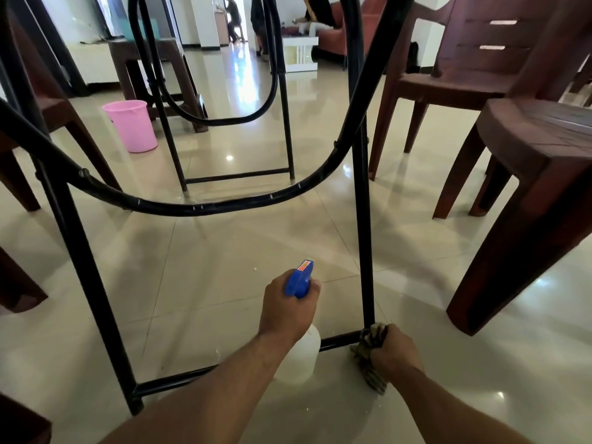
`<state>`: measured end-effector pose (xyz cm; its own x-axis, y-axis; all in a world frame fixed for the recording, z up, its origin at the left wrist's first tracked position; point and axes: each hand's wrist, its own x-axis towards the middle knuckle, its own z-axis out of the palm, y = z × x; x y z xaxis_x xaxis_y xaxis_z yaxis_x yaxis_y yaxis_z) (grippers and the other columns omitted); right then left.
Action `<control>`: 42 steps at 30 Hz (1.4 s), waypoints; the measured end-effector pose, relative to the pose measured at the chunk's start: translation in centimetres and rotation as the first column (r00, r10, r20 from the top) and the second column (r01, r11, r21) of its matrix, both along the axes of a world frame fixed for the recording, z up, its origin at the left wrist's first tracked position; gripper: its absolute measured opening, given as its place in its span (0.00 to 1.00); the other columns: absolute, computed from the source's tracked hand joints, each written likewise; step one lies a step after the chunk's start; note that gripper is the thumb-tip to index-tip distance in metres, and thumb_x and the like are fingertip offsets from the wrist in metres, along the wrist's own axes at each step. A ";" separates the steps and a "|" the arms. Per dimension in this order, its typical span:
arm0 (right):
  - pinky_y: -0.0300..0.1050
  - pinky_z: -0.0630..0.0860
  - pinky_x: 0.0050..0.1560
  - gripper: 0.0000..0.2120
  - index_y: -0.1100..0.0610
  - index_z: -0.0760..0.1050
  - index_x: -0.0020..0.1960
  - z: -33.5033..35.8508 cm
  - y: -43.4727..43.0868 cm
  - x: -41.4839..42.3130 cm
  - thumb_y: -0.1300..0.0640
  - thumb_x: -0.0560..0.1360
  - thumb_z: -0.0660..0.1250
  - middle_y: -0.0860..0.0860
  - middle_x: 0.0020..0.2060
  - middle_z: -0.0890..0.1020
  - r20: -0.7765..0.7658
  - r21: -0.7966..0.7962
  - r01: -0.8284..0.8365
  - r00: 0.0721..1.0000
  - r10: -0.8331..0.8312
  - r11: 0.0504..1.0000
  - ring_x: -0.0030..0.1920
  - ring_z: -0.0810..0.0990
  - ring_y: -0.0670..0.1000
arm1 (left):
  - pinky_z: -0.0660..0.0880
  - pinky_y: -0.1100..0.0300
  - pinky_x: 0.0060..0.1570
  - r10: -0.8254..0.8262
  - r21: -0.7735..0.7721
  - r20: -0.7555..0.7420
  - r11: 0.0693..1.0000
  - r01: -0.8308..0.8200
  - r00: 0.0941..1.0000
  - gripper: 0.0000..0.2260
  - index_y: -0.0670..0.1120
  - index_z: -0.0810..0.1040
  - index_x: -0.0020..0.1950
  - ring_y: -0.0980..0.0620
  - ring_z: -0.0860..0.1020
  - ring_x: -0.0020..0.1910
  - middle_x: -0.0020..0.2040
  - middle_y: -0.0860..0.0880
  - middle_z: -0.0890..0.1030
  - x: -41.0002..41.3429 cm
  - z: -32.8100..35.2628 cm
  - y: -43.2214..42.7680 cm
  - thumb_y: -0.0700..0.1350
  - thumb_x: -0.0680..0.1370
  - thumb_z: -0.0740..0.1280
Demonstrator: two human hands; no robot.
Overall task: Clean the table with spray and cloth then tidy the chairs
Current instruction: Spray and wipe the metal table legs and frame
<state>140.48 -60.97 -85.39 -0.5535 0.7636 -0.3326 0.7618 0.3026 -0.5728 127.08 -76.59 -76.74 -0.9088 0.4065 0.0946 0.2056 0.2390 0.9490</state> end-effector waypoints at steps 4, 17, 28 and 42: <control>0.40 0.77 0.36 0.10 0.53 0.74 0.51 0.1 -1.3 -0.4 0.61 0.73 0.72 0.46 0.40 0.80 -0.150 -0.128 0.102 0.981 -0.121 0.986 0.39 0.80 0.45 | 0.78 0.37 0.38 -0.007 0.001 0.007 1.000 0.007 1.000 0.17 0.39 0.76 0.42 0.45 0.73 0.33 0.39 0.36 0.78 -0.1 0.1 0.0 0.54 0.72 0.66; 0.59 0.84 0.41 0.17 0.53 0.75 0.52 3.1 3.4 -4.2 0.66 0.66 0.65 0.60 0.47 0.85 -0.459 -0.373 0.102 0.843 -0.279 0.922 0.43 0.85 0.62 | 0.80 0.44 0.45 -0.171 -0.144 0.018 0.975 0.172 0.985 0.10 0.49 0.75 0.40 0.49 0.74 0.34 0.35 0.48 0.77 0.9 2.3 -0.3 0.53 0.75 0.72; 0.50 0.76 0.28 0.17 0.62 0.71 0.51 24.4 -7.8 4.1 0.78 0.75 0.51 0.60 0.33 0.74 -0.348 -0.482 0.146 0.873 -0.342 0.864 0.29 0.77 0.57 | 0.70 0.60 0.41 -0.229 -0.211 0.217 0.938 0.275 0.949 0.08 0.44 0.78 0.49 0.50 0.73 0.39 0.43 0.45 0.79 8.1 10.8 -5.1 0.44 0.75 0.76; 0.57 0.82 0.50 0.14 0.51 0.80 0.51 49.7 -14.9 14.4 0.65 0.68 0.70 0.52 0.43 0.85 -0.119 -0.440 0.275 0.926 -0.359 0.855 0.46 0.83 0.58 | 0.71 0.59 0.41 -0.161 -0.186 0.602 0.924 0.333 0.782 0.09 0.48 0.77 0.40 0.52 0.73 0.36 0.32 0.55 0.80 21.0 38.4 -9.6 0.38 0.67 0.75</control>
